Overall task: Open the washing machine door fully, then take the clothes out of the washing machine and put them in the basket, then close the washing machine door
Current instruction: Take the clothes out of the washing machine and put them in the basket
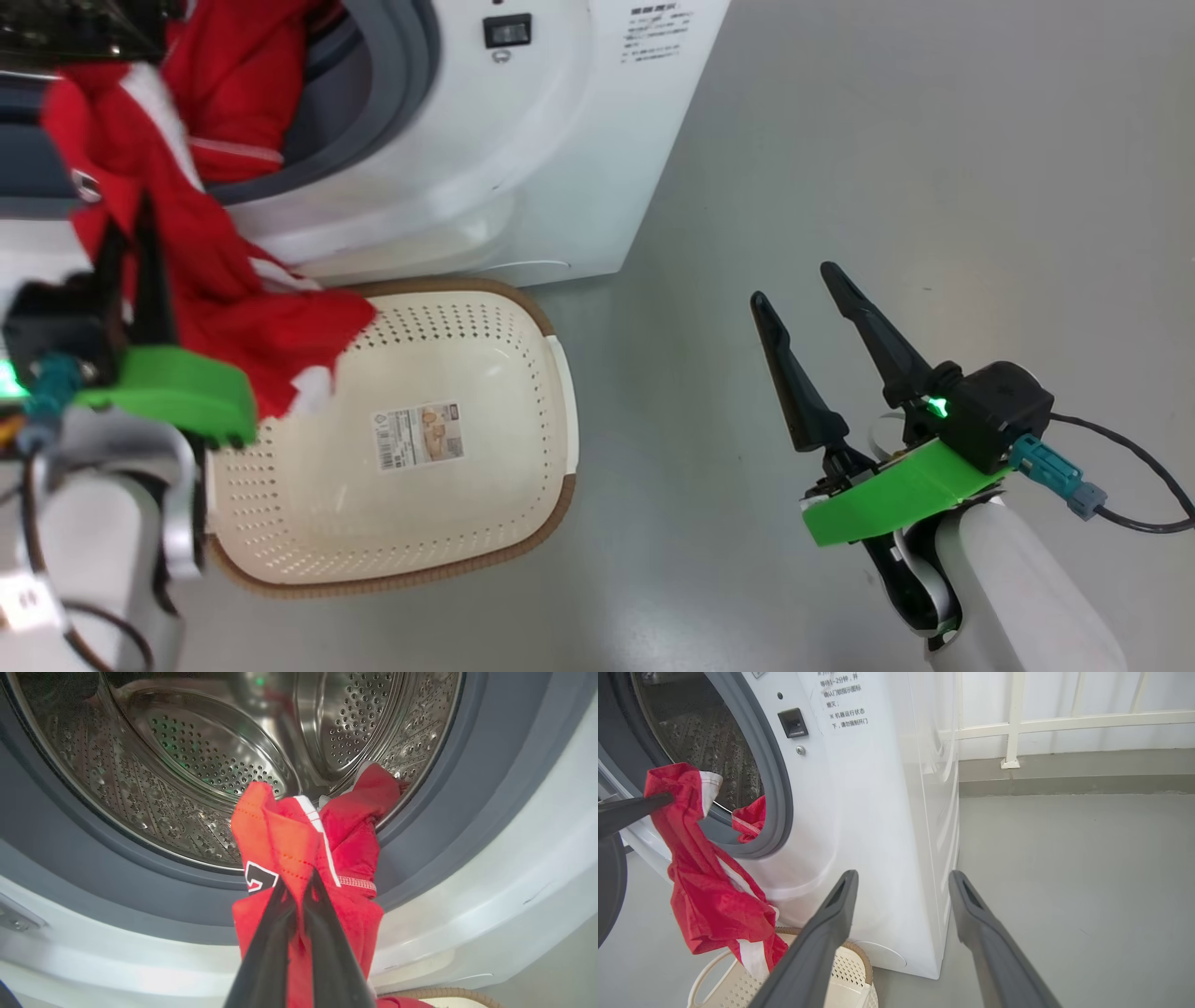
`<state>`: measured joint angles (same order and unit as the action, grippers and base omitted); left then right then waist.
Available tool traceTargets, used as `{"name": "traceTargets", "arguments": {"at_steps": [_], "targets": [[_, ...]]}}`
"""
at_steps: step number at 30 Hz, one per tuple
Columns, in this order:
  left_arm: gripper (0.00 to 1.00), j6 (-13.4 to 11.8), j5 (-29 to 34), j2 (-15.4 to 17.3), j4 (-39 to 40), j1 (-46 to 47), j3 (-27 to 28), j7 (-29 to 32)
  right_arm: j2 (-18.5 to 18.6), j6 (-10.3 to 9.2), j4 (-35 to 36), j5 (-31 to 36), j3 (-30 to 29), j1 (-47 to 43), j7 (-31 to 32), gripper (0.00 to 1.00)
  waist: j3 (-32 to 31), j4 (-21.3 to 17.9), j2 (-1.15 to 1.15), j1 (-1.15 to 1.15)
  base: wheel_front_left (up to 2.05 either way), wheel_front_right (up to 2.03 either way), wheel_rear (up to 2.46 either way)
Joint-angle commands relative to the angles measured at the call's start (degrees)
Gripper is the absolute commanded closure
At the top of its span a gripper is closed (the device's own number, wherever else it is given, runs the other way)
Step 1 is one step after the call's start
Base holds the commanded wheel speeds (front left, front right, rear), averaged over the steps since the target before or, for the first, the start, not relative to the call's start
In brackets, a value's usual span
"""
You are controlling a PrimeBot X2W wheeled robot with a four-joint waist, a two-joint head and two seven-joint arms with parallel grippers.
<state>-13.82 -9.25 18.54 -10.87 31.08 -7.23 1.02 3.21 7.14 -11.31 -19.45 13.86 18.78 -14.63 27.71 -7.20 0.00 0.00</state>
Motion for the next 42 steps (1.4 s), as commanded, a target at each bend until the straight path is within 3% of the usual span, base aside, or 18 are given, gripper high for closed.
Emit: {"name": "traceTargets", "arguments": {"at_steps": [1, 7, 13, 23, 42], "targets": [[1.00, -0.78, -0.45, 1.44, 3.34, -1.61, 1.51, 0.50, -0.34, 0.35, 1.21, 0.73, 1.12, -1.49, -0.37, 0.00, -0.29, 0.36, 0.00, 0.00, 0.00, 0.00, 0.00], [1.00, -0.56, -2.33, -0.40, 7.24, -6.05, 0.17, 2.54, -0.34, 0.35, 1.18, 0.66, 1.21, -1.39, -0.37, 0.00, -0.26, 0.67, 0.00, 0.00, 0.00, 0.00, 0.00], [1.00, 1.25, -4.49, -2.00, 3.76, -7.01, -1.71, 4.14, -0.34, 0.35, 1.26, 0.38, 1.64, -1.00, -0.37, 0.00, 0.24, 0.18, 0.00, 0.00, 0.00, 0.00, 0.00], [1.00, 5.67, -8.94, -6.10, -12.45, -4.92, -4.21, 3.93, -0.34, 0.35, 1.31, -0.57, 1.95, -0.49, -0.37, 0.00, 1.31, -1.20, 0.00, 0.00, 0.00, 0.00, 0.00], [1.00, 13.56, -10.90, -10.09, -50.65, 7.49, -7.44, -0.84, -0.34, 0.35, 0.29, -3.10, 4.29, 0.95, -0.37, 0.00, 3.26, -2.85, 0.00, 0.00, 0.00, 0.00, 0.00]]}}
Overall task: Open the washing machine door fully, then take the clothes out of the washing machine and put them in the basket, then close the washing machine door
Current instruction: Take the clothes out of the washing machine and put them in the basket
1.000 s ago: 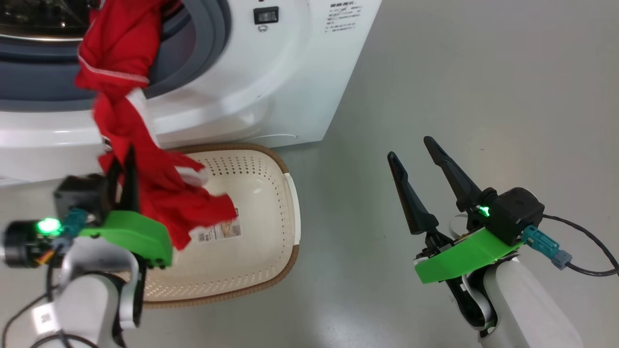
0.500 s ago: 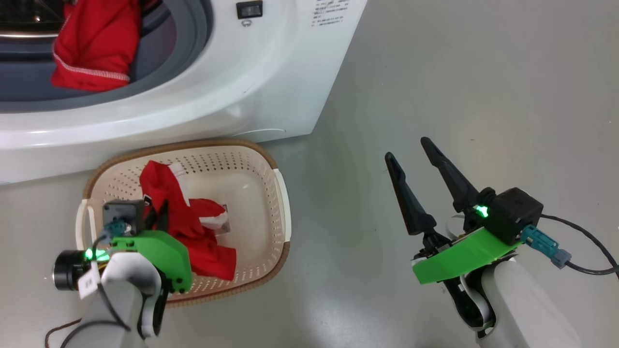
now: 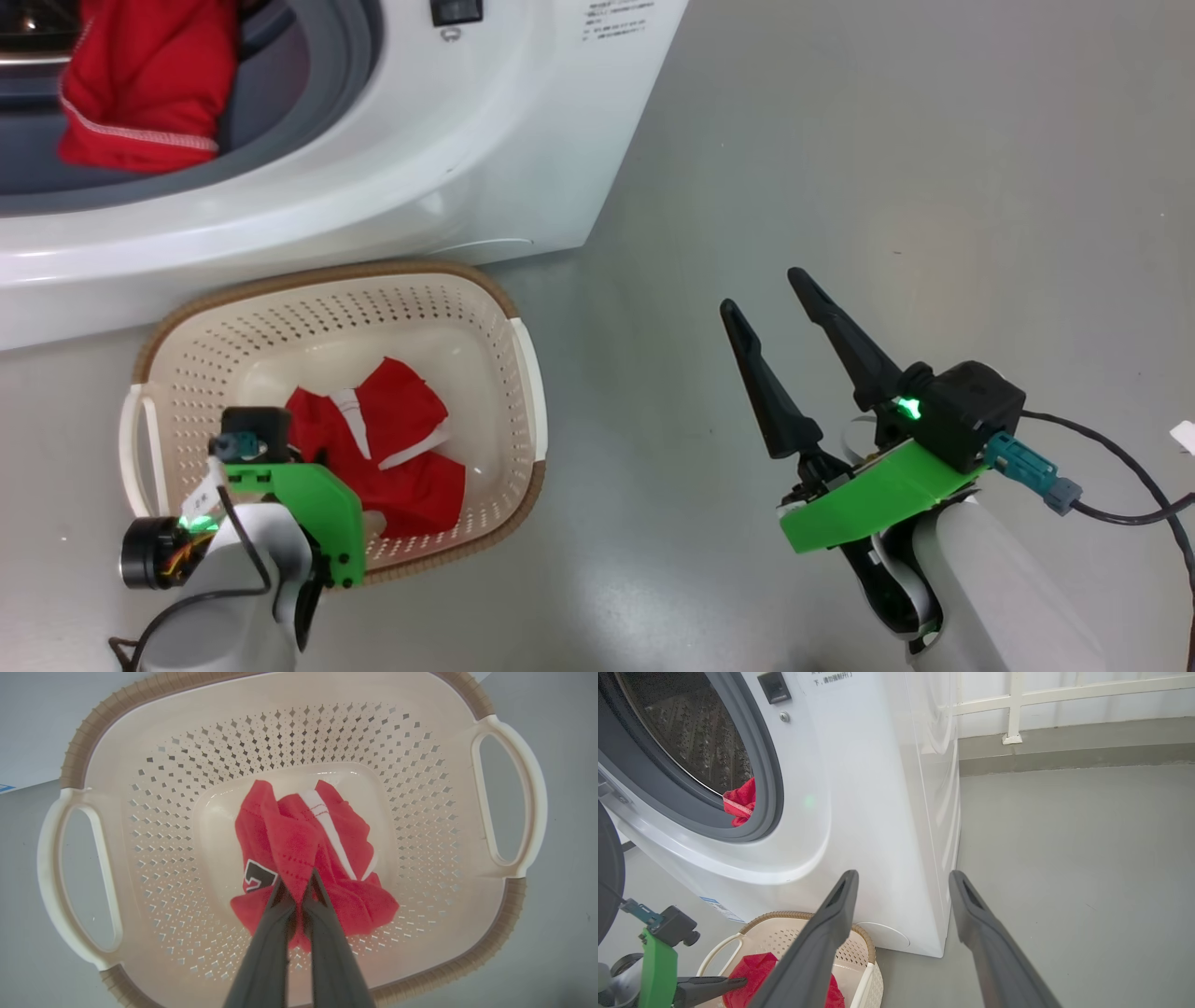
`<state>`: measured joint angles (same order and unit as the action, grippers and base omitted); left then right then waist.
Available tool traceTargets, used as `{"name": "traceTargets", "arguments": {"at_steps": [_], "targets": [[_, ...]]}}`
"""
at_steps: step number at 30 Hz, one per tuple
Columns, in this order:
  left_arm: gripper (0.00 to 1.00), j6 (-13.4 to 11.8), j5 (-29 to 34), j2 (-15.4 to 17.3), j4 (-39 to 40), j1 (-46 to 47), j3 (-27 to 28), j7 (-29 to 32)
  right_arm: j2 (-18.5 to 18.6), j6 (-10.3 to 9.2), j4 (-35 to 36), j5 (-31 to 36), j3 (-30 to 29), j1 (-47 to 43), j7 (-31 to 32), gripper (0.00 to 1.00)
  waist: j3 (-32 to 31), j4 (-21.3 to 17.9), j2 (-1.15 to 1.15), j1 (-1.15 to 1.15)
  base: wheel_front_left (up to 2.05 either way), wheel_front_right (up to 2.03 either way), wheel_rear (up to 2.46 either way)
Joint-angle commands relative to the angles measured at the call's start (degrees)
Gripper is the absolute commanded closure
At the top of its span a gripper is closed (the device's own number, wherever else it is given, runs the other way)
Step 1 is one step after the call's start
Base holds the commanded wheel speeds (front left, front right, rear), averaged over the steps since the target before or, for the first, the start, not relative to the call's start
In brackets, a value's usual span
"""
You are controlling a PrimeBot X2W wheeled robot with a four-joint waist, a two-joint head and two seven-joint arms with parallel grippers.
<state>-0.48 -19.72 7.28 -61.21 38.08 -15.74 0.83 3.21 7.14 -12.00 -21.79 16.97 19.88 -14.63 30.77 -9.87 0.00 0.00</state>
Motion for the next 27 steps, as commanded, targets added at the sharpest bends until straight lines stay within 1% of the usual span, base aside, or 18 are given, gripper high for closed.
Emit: {"name": "traceTargets", "arguments": {"at_steps": [1, 5, 6, 7, 8, 9, 10, 20, 24, 27], "targets": [[1.00, 0.22, -0.43, 1.17, -0.31, 0.49, 1.06, -0.65, -0.34, 0.35, 0.98, -0.76, 1.18, -0.15, -0.37, 0.00, 0.20, -0.18, 0.00, 0.00, 0.00, 0.00, 0.00], [1.00, 0.76, -0.95, 0.69, -4.76, 2.58, 1.08, -1.62, -0.34, 0.35, 0.55, -1.12, 1.74, -0.02, -0.37, 0.00, 0.48, -0.49, 0.00, 0.00, 0.00, 0.00, 0.00], [0.83, 1.23, -1.54, 0.39, -6.48, 3.30, 1.34, -2.02, -0.34, 0.35, 0.19, -1.05, 1.67, 0.03, -0.37, 0.00, 0.47, -0.61, 0.00, 0.00, 0.00, 0.00, 0.00], [0.61, 1.42, -1.79, 0.25, -7.00, 3.63, 1.47, -2.67, -0.34, 0.35, -0.10, -0.83, 1.20, 0.00, -0.37, 0.00, 0.42, -0.62, 0.00, 0.00, 0.00, 0.00, 0.00], [0.29, 1.44, -1.80, 0.16, -7.52, 3.93, 1.39, -3.24, -0.34, 0.35, -0.27, -0.67, 0.99, 0.01, -0.37, 0.00, 0.34, -0.59, 0.00, 0.00, 0.00, 0.00, 0.00], [0.02, 1.52, -1.80, 0.10, -7.99, 4.17, 1.29, -3.71, -0.34, 0.35, -0.39, -0.57, 0.82, 0.03, -0.37, 0.00, 0.23, -0.54, 0.00, 0.00, 0.00, 0.00, 0.00], [0.00, 1.64, -1.94, 0.04, -8.32, 4.37, 1.34, -4.36, -0.34, 0.35, -0.55, -0.23, 0.46, 0.05, -0.37, 0.00, 0.09, -0.48, 0.00, 0.00, 0.00, 0.00, 0.00], [0.00, 2.23, -2.95, -0.83, -9.81, 4.67, 1.38, -11.09, -0.34, 0.35, -2.10, 1.69, -2.08, -0.37, -0.37, 0.00, -3.69, 1.12, 0.00, 0.00, 0.00, 0.00, 0.00], [0.00, 2.76, -3.79, -1.17, -9.05, 3.91, 1.89, -13.83, -0.34, 0.35, -2.55, 2.66, -2.82, -0.95, -0.37, 0.00, -6.00, 1.84, 0.00, 0.00, 0.00, 0.00, 0.00], [0.00, 2.70, -4.00, -1.16, -7.54, 2.83, 2.18, -15.14, -0.34, 0.35, -3.64, 4.62, -4.06, -1.68, -0.37, 0.00, -7.98, 2.37, 0.00, 0.00, 0.00, 0.00, 0.00]]}}
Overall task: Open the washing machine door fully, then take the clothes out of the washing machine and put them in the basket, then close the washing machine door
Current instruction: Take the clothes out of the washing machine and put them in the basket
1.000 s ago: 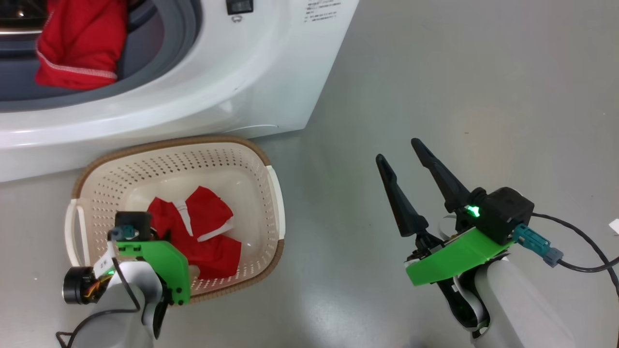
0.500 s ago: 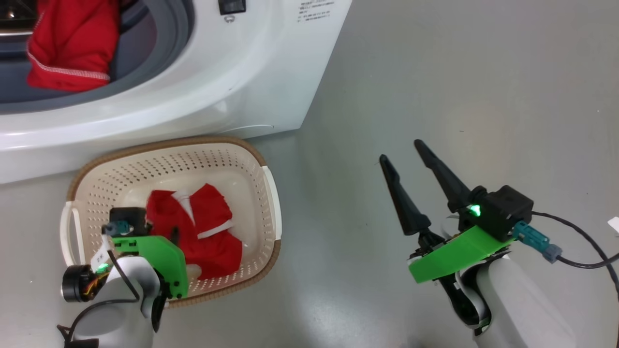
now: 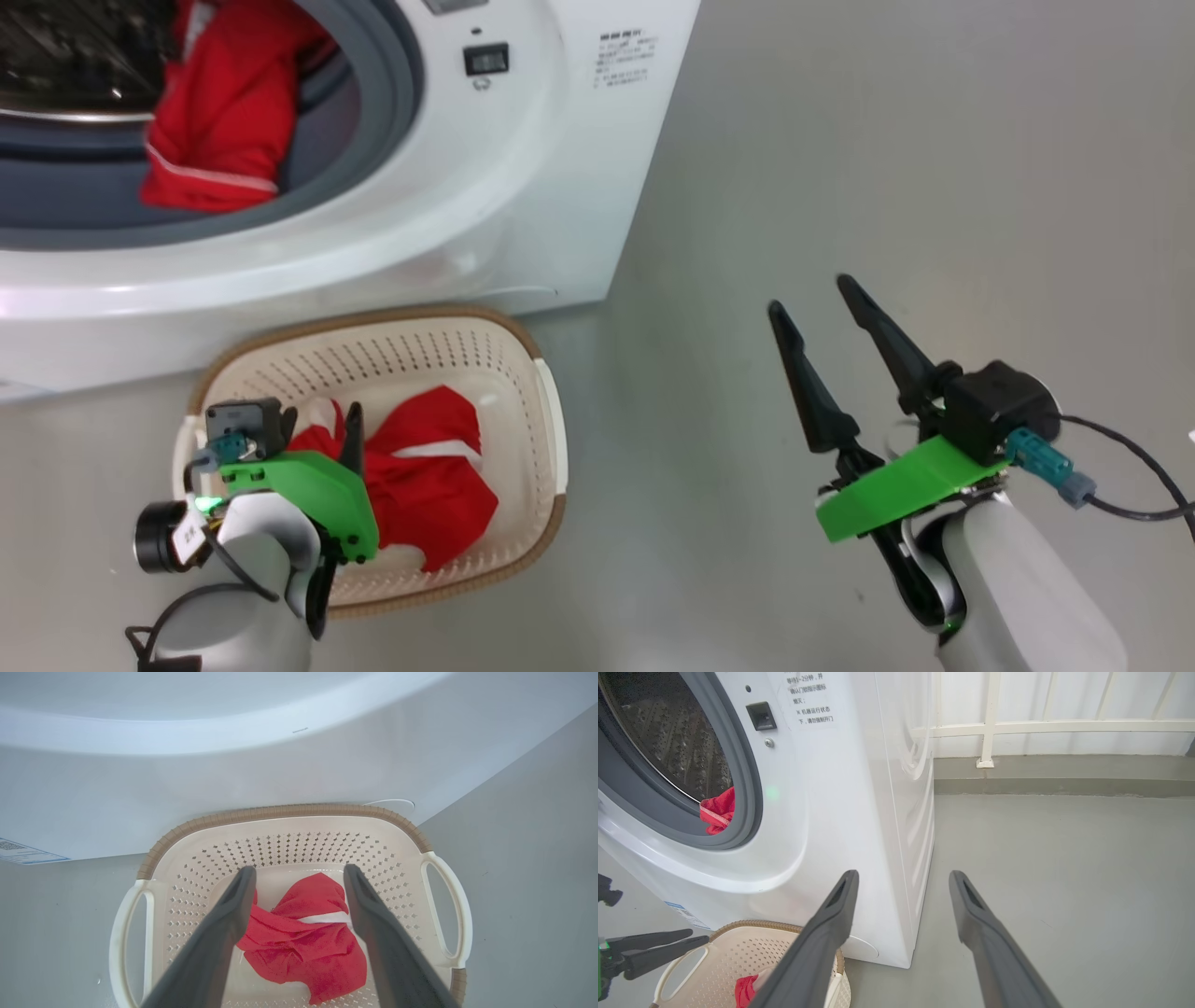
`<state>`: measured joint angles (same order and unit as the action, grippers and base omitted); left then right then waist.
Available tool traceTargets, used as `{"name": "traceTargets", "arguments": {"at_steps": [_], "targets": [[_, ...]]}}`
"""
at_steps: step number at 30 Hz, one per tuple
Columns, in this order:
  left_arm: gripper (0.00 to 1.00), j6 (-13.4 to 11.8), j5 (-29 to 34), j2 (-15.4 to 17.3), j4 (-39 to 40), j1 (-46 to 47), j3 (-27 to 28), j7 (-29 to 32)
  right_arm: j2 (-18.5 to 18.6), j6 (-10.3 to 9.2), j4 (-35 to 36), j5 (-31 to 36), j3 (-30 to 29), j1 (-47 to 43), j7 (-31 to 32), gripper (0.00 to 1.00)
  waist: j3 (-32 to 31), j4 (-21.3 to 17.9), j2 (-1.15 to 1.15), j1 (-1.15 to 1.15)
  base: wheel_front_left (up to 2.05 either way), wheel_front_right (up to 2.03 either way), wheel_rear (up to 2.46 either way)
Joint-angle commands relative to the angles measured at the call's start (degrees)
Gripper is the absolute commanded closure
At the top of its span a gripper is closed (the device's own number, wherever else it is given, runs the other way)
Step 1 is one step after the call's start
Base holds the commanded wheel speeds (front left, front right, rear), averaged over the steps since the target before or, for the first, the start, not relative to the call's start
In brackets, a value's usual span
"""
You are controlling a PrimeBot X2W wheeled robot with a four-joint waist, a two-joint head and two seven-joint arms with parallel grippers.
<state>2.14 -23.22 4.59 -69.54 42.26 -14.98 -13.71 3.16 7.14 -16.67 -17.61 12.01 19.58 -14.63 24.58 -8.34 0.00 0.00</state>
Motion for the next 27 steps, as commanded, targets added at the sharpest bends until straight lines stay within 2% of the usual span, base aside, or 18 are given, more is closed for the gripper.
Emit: {"name": "traceTargets", "arguments": {"at_steps": [1, 5, 12, 20, 27], "targets": [[0.00, -0.02, -0.57, 1.57, 1.57, -1.81, 1.61, -0.86, -0.28, 0.35, 0.72, 1.00, 0.56, -1.60, -0.37, 0.00, -2.50, 1.01, 0.00, 0.00, 0.00, 0.00, 0.00], [0.00, -0.62, -0.55, 1.88, 6.53, -4.43, 2.57, -1.24, -0.28, 0.35, -0.13, 2.70, -0.95, -2.53, -0.37, 0.00, -5.31, 1.58, 0.00, 0.00, 0.00, 0.00, 0.00], [0.00, -3.95, 2.32, 2.76, 24.30, -13.85, 5.57, -1.28, -0.28, 0.35, -0.34, 3.09, -3.32, -4.45, -0.37, 0.00, -9.76, 2.13, 0.00, 0.00, 0.00, 0.00, 0.00], [0.00, -3.20, 3.67, 2.79, 38.79, -20.99, 8.75, -1.28, -0.28, 0.35, 0.62, 4.66, -4.42, -5.84, -0.37, 0.00, -12.72, 2.92, 0.00, 0.00, 0.00, 0.00, 0.00], [0.00, -4.52, 6.57, 2.63, 51.56, -28.06, 11.73, -1.29, -0.21, 0.35, 1.50, 5.79, -5.07, -8.09, -0.37, 0.00, -16.52, 3.10, 0.00, 0.00, 0.00, 0.00, 0.00]]}}
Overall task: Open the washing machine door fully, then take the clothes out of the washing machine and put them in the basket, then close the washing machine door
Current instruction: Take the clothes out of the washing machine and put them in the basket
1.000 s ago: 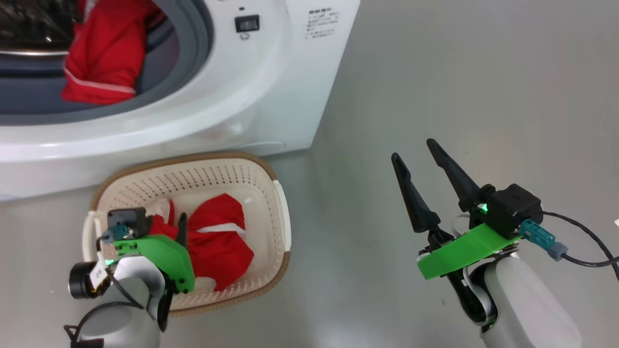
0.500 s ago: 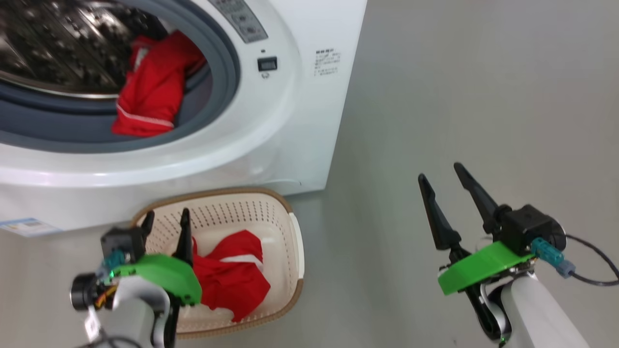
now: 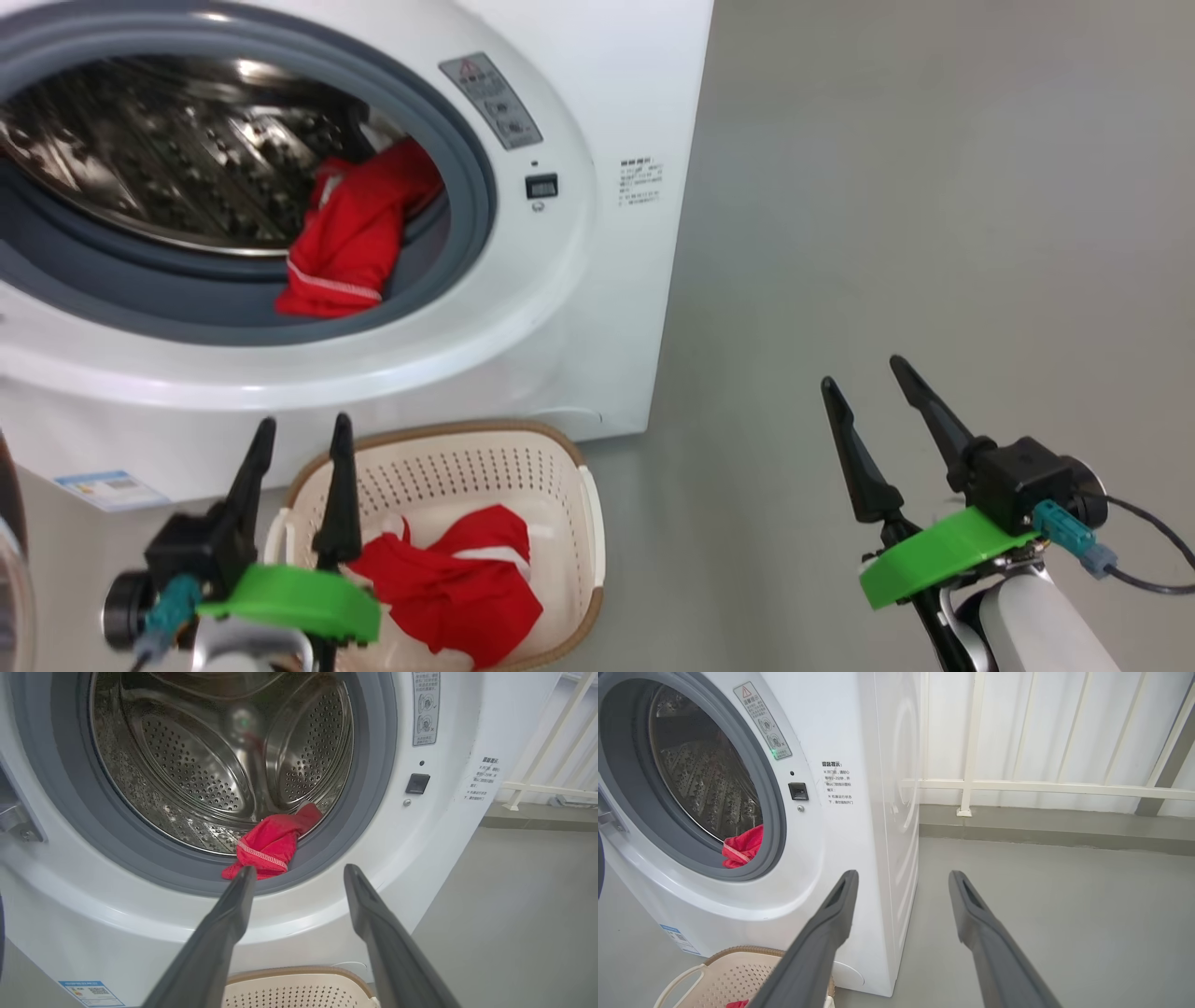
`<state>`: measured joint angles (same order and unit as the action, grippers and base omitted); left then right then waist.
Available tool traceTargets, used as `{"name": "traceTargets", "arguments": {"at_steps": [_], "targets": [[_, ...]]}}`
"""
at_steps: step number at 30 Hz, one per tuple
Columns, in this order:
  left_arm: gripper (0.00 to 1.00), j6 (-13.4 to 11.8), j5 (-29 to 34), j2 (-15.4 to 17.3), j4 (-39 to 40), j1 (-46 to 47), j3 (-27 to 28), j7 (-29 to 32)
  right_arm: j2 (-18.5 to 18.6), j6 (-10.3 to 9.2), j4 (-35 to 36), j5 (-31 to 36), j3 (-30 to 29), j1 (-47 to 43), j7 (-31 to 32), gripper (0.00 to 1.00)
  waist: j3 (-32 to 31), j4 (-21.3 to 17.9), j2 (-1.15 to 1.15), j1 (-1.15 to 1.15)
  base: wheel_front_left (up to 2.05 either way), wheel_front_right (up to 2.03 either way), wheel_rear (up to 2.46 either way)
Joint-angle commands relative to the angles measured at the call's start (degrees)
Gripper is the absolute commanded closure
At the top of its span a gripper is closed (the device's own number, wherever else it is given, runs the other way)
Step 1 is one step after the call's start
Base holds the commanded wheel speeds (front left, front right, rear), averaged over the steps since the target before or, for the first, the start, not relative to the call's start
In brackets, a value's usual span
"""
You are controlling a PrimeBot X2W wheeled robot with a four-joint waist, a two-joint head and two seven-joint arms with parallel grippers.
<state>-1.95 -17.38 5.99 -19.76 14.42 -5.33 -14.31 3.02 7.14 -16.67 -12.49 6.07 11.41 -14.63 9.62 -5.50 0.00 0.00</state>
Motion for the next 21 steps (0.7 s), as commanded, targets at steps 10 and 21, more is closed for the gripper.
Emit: {"name": "traceTargets", "arguments": {"at_steps": [10, 21], "targets": [[0.00, -1.87, 1.50, 1.24, 9.02, -9.05, 3.02, -0.63, 0.67, 0.35, 2.75, 1.28, -0.76, -3.08, -0.37, 0.00, -6.93, 0.31, 0.00, 0.00, 0.00, 0.00, 0.00], [0.00, -3.39, 1.29, 1.77, 14.21, -15.57, 2.86, 1.75, 1.66, 0.35, 4.94, 1.28, -1.87, -9.00, -0.37, 0.00, -11.07, -0.05, 0.00, 0.00, 0.00, 0.00, 0.00]]}}
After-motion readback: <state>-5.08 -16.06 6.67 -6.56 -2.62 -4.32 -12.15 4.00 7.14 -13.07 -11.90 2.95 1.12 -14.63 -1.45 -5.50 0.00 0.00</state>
